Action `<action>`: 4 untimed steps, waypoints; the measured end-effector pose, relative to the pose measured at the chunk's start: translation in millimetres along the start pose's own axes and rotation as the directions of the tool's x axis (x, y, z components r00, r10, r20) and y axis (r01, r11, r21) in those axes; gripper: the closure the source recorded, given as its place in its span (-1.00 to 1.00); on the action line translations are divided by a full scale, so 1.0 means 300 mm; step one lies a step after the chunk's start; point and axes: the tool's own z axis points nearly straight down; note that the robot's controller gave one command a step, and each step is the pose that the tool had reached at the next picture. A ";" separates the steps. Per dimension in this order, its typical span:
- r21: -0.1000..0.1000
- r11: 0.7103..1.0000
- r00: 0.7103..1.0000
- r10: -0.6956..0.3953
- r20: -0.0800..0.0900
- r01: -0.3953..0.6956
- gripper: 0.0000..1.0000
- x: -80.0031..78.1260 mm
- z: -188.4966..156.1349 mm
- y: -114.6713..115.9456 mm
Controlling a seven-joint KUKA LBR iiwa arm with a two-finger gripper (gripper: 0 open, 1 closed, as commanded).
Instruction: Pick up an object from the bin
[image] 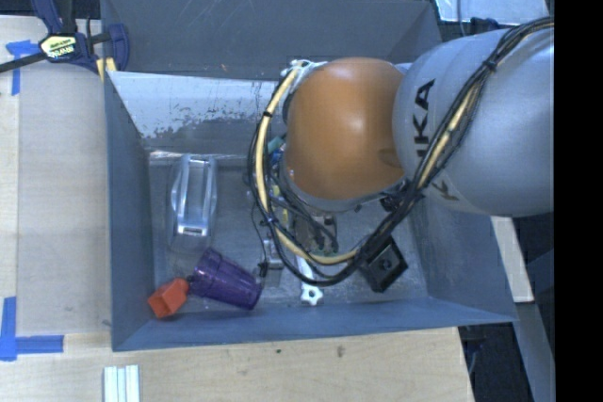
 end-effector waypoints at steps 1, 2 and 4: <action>0.000 1.000 1.000 0.028 0.001 -0.028 -1.00 -0.006 0.248 0.008; 0.005 0.997 0.997 0.082 -0.014 -0.082 -1.00 0.004 0.417 0.010; 0.002 0.968 0.968 0.251 -0.004 -0.251 -1.00 -0.018 0.398 0.050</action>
Offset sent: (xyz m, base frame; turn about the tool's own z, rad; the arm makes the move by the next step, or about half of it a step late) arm 0.0022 0.0110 -0.0616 0.4121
